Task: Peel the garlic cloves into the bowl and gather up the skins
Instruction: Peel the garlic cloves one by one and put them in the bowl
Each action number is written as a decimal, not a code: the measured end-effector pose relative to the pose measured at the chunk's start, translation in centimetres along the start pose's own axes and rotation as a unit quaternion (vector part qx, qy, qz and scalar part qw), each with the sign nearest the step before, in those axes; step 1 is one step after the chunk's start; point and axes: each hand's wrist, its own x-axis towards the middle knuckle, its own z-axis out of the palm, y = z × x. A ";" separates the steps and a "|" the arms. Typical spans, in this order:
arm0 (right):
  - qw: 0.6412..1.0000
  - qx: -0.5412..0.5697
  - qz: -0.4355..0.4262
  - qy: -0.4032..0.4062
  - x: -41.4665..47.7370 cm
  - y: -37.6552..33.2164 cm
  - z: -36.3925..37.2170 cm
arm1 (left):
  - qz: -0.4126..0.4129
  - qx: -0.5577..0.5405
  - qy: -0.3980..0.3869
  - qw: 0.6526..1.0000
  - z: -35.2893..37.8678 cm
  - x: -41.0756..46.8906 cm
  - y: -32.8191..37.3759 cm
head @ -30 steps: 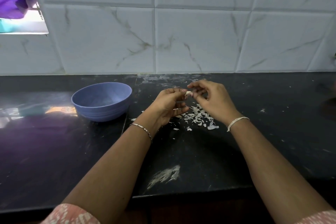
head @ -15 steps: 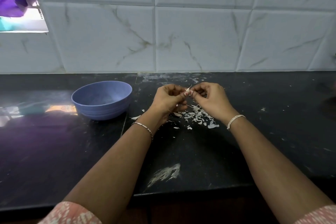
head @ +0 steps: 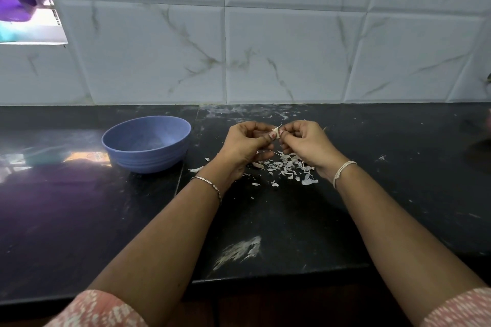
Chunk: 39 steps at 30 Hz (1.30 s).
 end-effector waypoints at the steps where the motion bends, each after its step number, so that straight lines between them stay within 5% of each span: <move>1: 1.000 0.025 0.015 -0.007 0.1 0.0 0.0 | 0.006 0.009 0.000 1.000 0.1 0.0 0.0; 8: 0.938 0.302 0.159 -0.057 0.2 -0.4 -0.1 | 0.083 0.060 -0.011 0.995 0.8 -0.2 -0.1; 15: 0.925 0.354 0.137 -0.016 -0.1 -0.6 0.1 | 0.072 0.045 0.018 0.996 0.6 0.1 -0.1; 26: 0.989 0.141 0.018 0.036 -0.1 -0.2 0.7 | 0.058 0.035 0.038 0.997 0.7 0.1 -0.2; 31: 0.996 0.081 0.021 0.043 0.2 0.3 0.8 | 0.042 0.002 0.051 0.998 0.7 0.2 0.0; 36: 0.975 -0.202 -0.073 0.053 0.9 1.4 0.1 | -0.002 -0.027 0.030 0.999 0.6 0.1 0.4; 39: 0.961 -0.258 -0.085 0.055 0.2 0.7 -0.7 | -0.022 -0.007 0.019 1.000 0.7 0.0 0.4</move>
